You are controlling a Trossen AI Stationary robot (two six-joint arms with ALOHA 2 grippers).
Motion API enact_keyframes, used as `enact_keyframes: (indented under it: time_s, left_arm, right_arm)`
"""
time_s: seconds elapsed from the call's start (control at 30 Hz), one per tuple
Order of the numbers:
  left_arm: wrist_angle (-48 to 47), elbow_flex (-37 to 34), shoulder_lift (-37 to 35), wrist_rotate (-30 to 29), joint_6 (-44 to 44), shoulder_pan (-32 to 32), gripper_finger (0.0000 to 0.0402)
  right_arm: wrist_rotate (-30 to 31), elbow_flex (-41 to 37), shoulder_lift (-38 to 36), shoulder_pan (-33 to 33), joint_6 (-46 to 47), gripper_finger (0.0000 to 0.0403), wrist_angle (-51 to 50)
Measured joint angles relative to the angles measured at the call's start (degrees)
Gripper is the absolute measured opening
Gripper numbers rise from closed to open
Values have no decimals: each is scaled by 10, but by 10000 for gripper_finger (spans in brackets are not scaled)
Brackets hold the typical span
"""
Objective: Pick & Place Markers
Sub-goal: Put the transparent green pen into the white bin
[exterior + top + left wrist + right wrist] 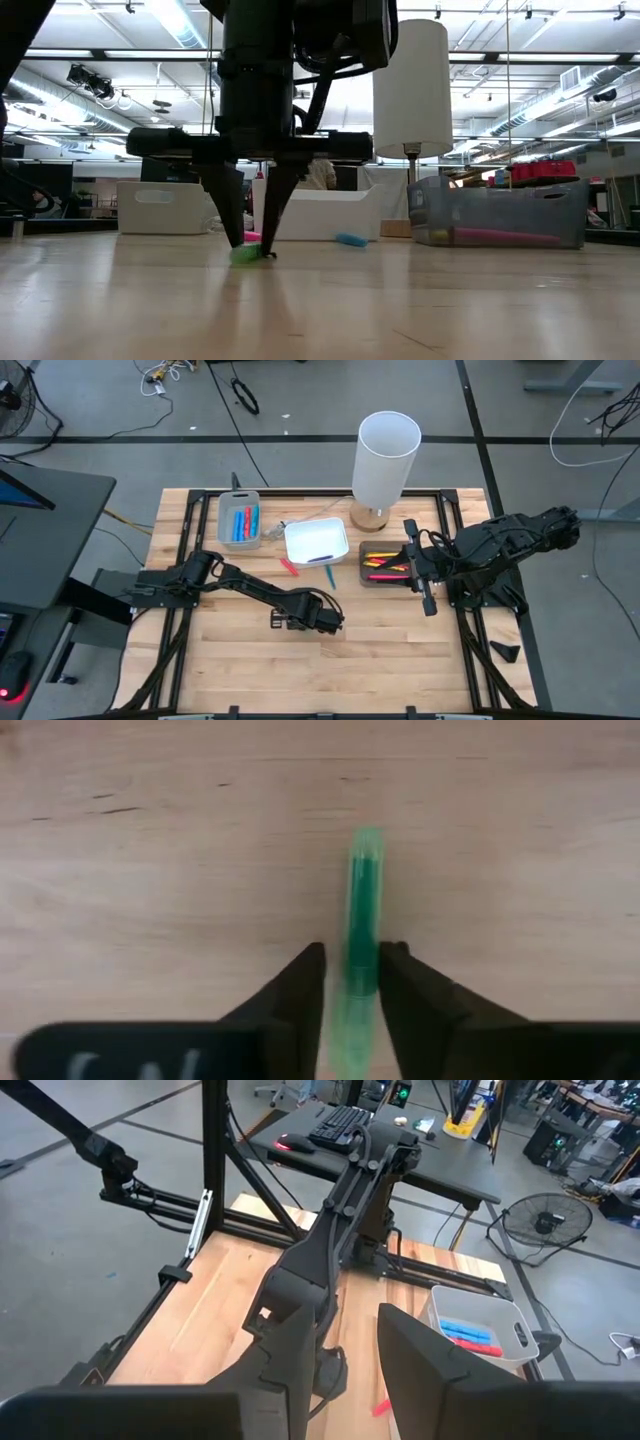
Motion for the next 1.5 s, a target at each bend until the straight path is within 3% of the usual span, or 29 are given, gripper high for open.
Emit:
enact_keyframes:
  time_s: [0.2, 0.47, 0.63, 1.1, 1.33, 1.5]
  left_arm:
    - [-1, 0, 0, 4, 30, 0, 41]
    - [-1, 1, 0, 5, 47, 0, 41]
    - [-39, 25, -5, 8, 129, 3, 41]
    - [-130, 125, -14, 86, 601, 43, 41]
    - [-199, 176, -15, 55, 846, 67, 41]
    - [-199, 212, -16, 42, 987, 79, 41]
  right_arm:
    - [1, 0, 0, 0, 15, 114, 0]
    - [1, 0, 0, 0, 29, 114, 0]
    - [0, 0, 0, 0, 46, 114, 0]
    - [0, -1, 0, 0, 78, 114, 2]
    - [0, -1, 0, 0, 105, 114, 11]
    - [1, -1, 0, 0, 104, 114, 10]
